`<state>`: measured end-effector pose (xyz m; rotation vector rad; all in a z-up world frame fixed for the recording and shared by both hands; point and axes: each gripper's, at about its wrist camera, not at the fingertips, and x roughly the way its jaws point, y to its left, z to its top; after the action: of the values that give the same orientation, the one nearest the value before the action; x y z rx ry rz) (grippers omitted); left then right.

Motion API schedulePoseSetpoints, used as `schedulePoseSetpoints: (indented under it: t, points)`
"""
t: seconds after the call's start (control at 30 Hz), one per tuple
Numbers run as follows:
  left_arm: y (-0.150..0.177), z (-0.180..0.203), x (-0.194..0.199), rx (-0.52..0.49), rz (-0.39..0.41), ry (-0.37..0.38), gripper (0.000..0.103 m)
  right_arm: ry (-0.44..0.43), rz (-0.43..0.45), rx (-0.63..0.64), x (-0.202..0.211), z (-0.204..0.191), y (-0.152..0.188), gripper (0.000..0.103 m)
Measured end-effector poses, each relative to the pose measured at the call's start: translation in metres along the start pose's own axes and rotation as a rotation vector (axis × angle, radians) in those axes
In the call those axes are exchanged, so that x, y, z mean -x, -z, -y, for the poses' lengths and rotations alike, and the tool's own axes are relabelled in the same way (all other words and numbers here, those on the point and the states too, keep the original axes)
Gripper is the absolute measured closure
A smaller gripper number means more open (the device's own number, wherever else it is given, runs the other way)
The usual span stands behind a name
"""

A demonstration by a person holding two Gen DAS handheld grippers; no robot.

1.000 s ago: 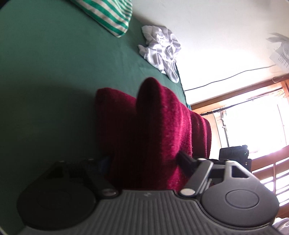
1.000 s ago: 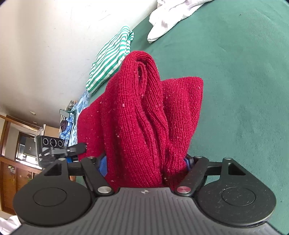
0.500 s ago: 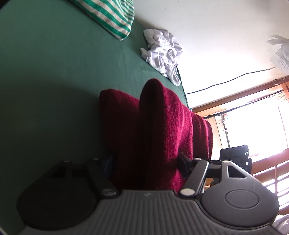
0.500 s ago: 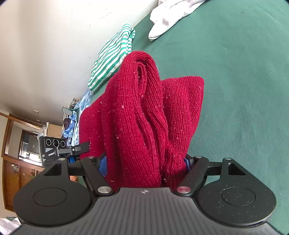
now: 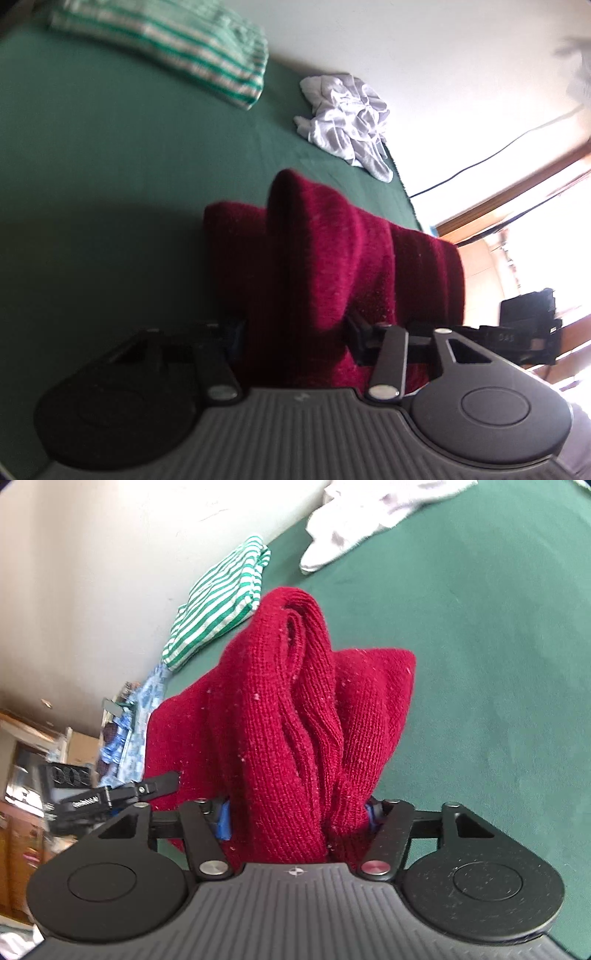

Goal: Fold clothes
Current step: 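Grasp the folded red sweater bundle with the left gripper while the right gripper grasps it, then lift the red sweater with both grippers and carry it toward the striped shirt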

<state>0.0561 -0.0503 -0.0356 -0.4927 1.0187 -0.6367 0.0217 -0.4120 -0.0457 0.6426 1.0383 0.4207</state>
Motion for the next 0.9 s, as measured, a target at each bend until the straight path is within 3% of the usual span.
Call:
schedulePoseSetpoints:
  t: [0.3, 0.57, 0.73, 0.9]
  points:
    - [-0.025, 0.064, 0.077, -0.120, 0.035, -0.108, 0.064, -0.083, 0.002, 0.087, 0.043, -0.062, -0.022, 0.047]
    - [-0.105, 0.129, 0.178, -0.257, 0.164, -0.245, 0.064, -0.223, 0.062, 0.221, 0.068, -0.153, -0.087, 0.046]
    - [-0.182, 0.128, 0.204, -0.352, 0.261, -0.329, 0.064, -0.262, 0.173, 0.262, 0.041, -0.200, -0.143, 0.046]
    - [-0.249, 0.081, 0.187, -0.361, 0.287, -0.358, 0.064, -0.262, 0.245, 0.237, -0.021, -0.214, -0.189, 0.046]
